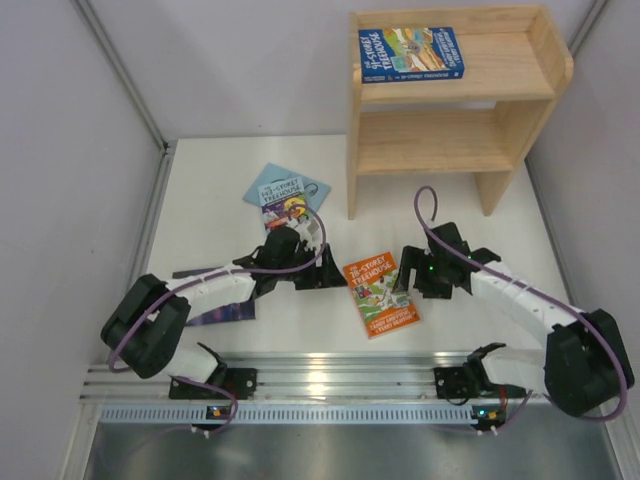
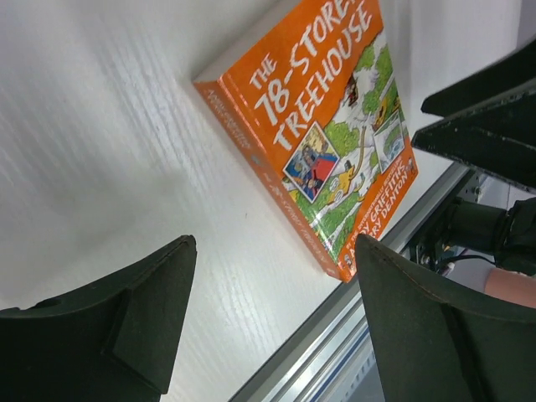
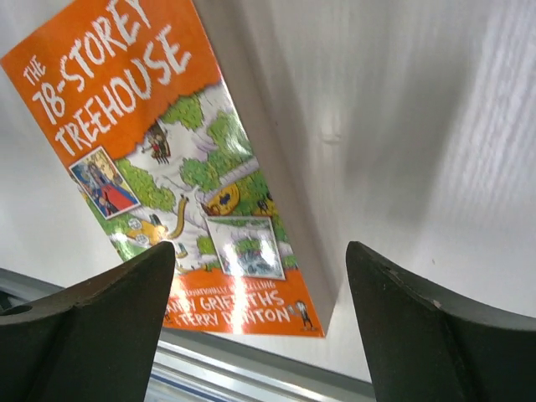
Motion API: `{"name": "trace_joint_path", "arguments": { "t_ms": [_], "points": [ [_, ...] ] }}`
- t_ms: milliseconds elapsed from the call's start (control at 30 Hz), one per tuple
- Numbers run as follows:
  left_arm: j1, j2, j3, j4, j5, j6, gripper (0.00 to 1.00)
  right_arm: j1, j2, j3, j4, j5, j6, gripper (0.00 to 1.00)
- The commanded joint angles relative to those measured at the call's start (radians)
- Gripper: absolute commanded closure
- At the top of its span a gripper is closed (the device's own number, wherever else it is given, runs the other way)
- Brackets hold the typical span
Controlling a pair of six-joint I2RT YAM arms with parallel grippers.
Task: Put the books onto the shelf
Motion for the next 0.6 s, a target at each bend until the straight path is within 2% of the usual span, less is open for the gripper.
{"name": "trace_joint_path", "arguments": {
  "t_ms": [0, 133, 333, 433, 467, 567],
  "points": [
    [0.001, -0.034, -0.035, 0.062, 0.025, -0.026, 0.18, -0.019, 0.089, 0.061, 0.176, -0.094, -0.106, 0.18],
    [-0.001, -0.054, -0.090, 0.065, -0.004, -0.032, 0.19, -0.040, 0.192, 0.047, 0.284, -0.174, -0.121, 0.25],
    [-0.001, -0.073, -0.127, 0.071, -0.015, -0.046, 0.19, -0.039, 0.284, -0.101, 0.485, -0.222, -0.052, 0.48],
    [0.003, -0.080, -0.121, 0.053, -0.026, -0.035, 0.19, -0.039, 0.282, -0.190, 0.597, -0.234, 0.008, 0.66],
    [0.001, -0.079, -0.120, 0.042, -0.024, -0.034, 0.18, -0.040, 0.287, -0.201, 0.613, -0.234, 0.017, 0.80],
    [0.001, -0.070, -0.124, 0.048, -0.010, -0.043, 0.18, -0.075, 0.328, -0.259, 0.707, -0.265, 0.066, 1.00]
  ]
}}
